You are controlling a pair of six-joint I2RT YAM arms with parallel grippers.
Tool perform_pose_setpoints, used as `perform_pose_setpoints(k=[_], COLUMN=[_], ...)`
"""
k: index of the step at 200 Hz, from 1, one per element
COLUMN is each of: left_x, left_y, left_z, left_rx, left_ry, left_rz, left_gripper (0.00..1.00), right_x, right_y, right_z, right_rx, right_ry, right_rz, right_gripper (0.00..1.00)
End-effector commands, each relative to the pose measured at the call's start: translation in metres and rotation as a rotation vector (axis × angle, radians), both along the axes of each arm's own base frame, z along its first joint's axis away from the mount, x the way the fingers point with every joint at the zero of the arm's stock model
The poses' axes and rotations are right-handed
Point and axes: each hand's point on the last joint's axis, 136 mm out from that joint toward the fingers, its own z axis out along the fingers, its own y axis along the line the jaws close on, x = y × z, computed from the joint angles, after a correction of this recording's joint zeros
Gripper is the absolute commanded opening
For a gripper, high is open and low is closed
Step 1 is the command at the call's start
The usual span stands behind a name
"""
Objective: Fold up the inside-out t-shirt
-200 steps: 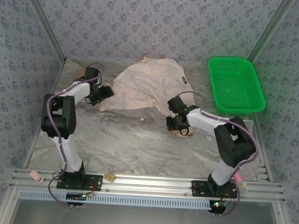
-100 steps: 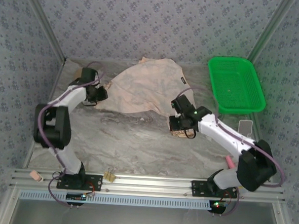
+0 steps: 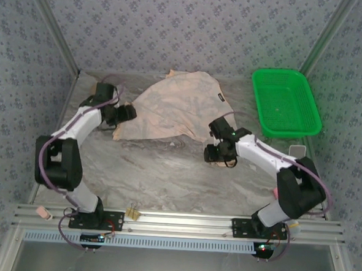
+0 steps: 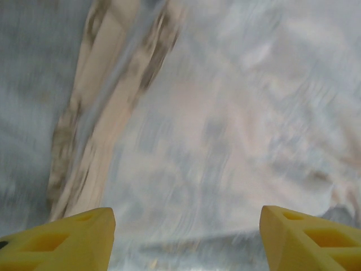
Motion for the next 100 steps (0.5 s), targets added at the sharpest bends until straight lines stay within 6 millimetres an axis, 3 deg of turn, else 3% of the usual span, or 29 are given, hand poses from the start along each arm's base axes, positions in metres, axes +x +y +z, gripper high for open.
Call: perform_pose_setpoints(k=[1, 37, 100], left_x=[0.039, 0.078, 0.105], left_y=[0.002, 0.003, -0.008], left_z=[-0.001, -0.031, -0.064], left_rx=[0.036, 0.053, 0.064], left_ry=[-0.005, 0.086, 0.100], left_rz=[0.006, 0.071, 0.053], left_gripper=[0.69, 0.70, 0.66], right_x=[0.021, 0.020, 0.007], right_y=[0.013, 0.009, -0.001], right_z=[-0.006, -0.031, -0.055], right_rx=[0.011, -0.025, -0.054], right_ry=[-0.035, -0.002, 0.056], right_rz=[0.058, 0.049, 0.034], right_gripper=[0.49, 0.49, 0.45])
